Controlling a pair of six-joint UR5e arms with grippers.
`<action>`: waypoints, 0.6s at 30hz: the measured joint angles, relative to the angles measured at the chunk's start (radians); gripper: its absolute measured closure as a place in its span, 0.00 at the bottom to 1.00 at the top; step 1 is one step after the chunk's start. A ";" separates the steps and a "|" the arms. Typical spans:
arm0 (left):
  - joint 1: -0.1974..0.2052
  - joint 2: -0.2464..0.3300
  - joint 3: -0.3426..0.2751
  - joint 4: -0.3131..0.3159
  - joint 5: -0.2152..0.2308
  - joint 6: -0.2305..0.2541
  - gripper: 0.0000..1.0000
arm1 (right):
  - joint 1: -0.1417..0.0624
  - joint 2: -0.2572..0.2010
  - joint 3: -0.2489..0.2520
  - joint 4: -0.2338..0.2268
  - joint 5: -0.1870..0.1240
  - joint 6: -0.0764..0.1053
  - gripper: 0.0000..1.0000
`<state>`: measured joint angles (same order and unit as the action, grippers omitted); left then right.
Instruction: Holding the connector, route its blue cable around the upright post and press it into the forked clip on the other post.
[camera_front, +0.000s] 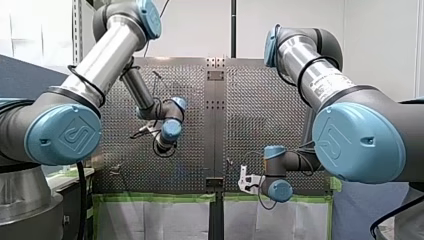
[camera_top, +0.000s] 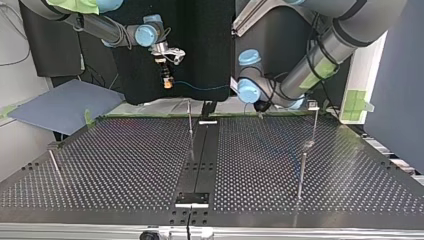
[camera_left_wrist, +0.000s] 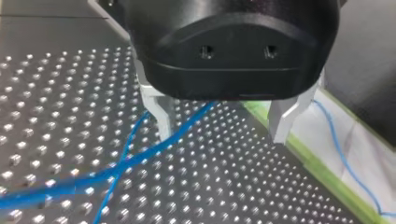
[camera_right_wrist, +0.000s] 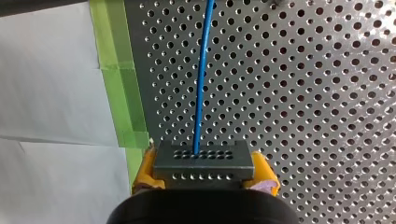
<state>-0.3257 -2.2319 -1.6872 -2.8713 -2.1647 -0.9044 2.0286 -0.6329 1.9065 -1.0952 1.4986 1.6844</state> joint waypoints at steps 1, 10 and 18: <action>-0.001 -0.005 0.000 -0.002 -0.003 0.002 0.00 | 0.000 0.000 0.000 0.000 0.000 0.000 1.00; -0.012 -0.044 0.000 0.000 -0.004 0.008 0.00 | 0.000 0.000 0.000 0.000 -0.001 0.002 1.00; -0.028 -0.073 0.000 -0.007 0.021 0.001 0.00 | 0.000 0.000 0.000 -0.001 -0.001 0.002 1.00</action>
<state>-0.3533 -2.3054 -1.6870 -2.8780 -2.1435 -0.9029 2.0281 -0.6330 1.9062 -1.0966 1.4974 1.6862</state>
